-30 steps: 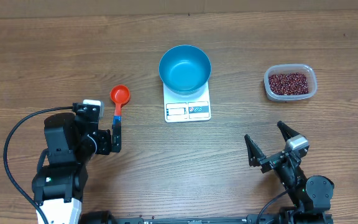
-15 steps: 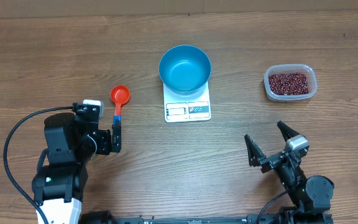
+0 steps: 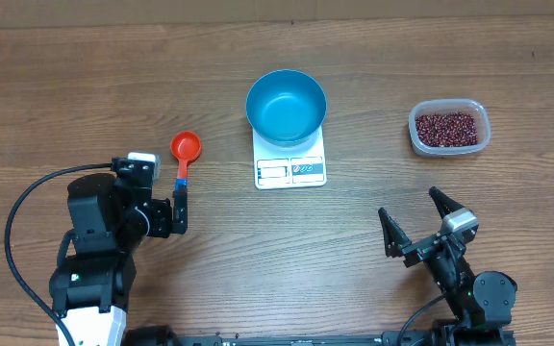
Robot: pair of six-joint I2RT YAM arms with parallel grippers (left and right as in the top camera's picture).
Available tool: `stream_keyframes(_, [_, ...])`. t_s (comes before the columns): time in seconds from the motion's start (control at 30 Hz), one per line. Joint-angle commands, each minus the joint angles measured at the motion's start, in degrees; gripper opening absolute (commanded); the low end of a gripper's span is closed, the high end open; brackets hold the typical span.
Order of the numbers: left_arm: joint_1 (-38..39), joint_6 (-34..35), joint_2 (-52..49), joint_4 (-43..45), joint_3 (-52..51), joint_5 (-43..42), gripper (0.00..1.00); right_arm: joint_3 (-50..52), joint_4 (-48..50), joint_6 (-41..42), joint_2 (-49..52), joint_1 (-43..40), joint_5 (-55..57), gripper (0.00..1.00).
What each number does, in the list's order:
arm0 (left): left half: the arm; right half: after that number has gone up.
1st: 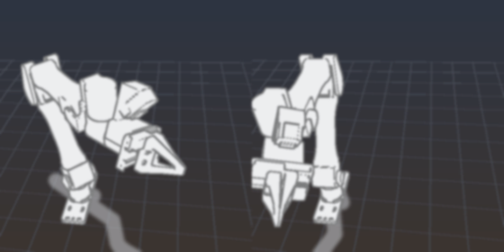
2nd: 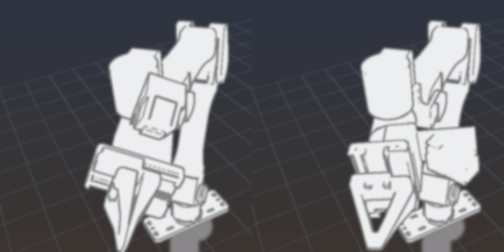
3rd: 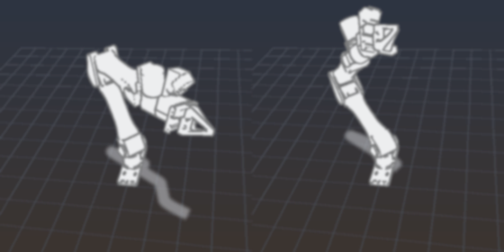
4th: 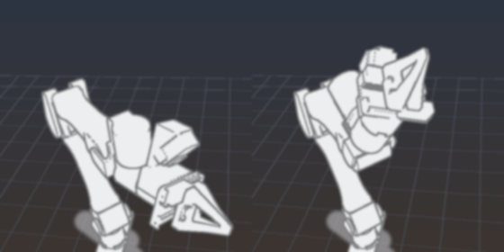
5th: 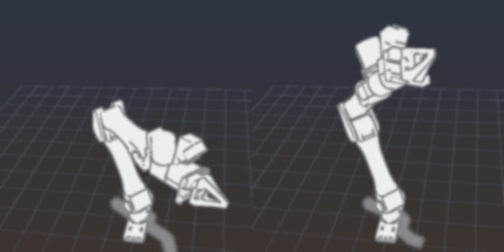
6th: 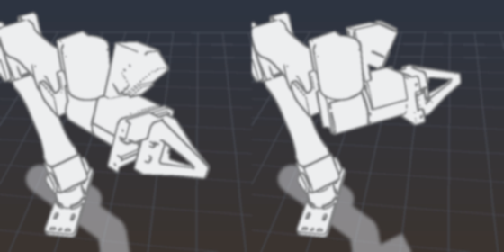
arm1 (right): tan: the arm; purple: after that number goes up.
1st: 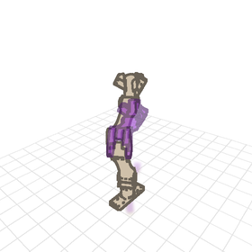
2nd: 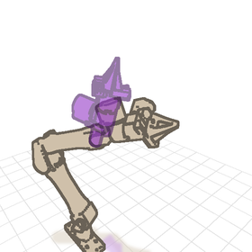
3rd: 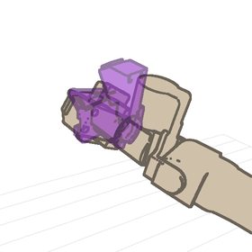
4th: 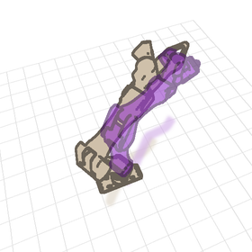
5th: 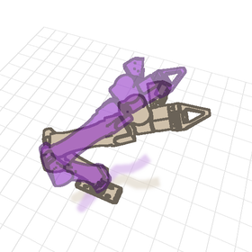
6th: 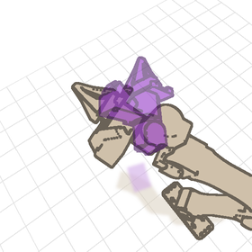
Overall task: Scoop item into bowl and weigh 150g on scale
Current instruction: 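Move the left gripper forward toward the red scoop's blue handle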
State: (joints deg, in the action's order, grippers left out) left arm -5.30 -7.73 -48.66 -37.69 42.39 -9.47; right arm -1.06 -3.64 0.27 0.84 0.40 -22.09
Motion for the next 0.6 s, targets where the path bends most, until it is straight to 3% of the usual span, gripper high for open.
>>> stream_keyframes(0.0, [-0.42, -1.07, 0.02, 0.63, 1.62, -0.68, 1.0, 0.46, 0.33, 0.37, -0.46, -0.09, 0.11, 1.0])
stream_keyframes(0.57, [-0.39, 1.2, -6.49, 0.17, 5.51, -2.82, 0.99, 0.46, 0.33, 0.37, -0.46, -0.09, 0.11, 1.0])
